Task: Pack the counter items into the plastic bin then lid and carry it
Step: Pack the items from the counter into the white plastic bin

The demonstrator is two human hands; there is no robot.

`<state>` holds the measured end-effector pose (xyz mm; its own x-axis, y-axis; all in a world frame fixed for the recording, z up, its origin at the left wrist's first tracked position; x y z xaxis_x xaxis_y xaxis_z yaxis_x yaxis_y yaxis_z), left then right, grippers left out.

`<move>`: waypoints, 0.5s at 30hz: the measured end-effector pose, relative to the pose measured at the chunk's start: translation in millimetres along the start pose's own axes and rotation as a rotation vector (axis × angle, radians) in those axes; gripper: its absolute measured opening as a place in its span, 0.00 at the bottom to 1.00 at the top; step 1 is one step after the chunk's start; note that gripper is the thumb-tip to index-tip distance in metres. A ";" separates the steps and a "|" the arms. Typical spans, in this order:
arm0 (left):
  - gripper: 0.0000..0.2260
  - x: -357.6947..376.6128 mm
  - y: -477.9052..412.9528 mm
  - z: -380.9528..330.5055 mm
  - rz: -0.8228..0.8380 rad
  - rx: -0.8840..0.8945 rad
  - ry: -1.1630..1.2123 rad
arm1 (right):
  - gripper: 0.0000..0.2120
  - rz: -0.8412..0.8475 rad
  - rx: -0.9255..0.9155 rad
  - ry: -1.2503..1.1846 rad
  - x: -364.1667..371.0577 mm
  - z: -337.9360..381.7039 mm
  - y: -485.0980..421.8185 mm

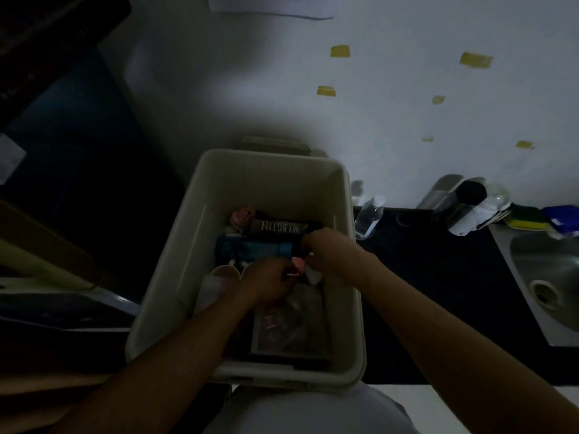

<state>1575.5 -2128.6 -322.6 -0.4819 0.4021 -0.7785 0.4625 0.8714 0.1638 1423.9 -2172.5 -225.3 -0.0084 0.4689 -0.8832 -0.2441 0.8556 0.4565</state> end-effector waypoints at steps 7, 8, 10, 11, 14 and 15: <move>0.21 -22.7 -7.6 -27.9 -0.083 0.070 0.033 | 0.11 -0.135 -0.125 -0.157 -20.2 -24.6 19.7; 0.21 -26.1 -8.1 -31.1 -0.098 0.087 0.005 | 0.11 -0.160 -0.143 -0.158 -20.7 -28.5 21.0; 0.16 -31.8 -8.5 -36.1 -0.142 0.125 -0.059 | 0.12 -0.215 -0.167 -0.155 -22.1 -36.6 23.9; 0.14 -35.3 -8.8 -39.6 -0.180 0.149 -0.084 | 0.12 -0.247 -0.179 -0.158 -23.3 -41.6 25.3; 0.13 -42.0 -11.3 -47.6 -0.280 0.220 -0.128 | 0.13 -0.338 -0.183 -0.145 -23.8 -55.7 24.9; 0.13 -43.9 -13.5 -51.5 -0.307 0.232 -0.134 | 0.14 -0.357 -0.181 -0.139 -24.8 -62.4 23.3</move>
<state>1552.1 -2143.6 -259.4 -0.5295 0.0795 -0.8446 0.4752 0.8526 -0.2176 1357.9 -2177.9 -199.5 0.2353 0.1862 -0.9539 -0.3742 0.9232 0.0879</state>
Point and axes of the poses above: each hand's wrist, its own y-axis away from the middle knuckle, its own x-axis out of the palm, z = x × y, the point moved 1 cm from there along -y, towards the middle knuckle, and after that the axes turned 13 degrees about x, right-handed, at the moved point
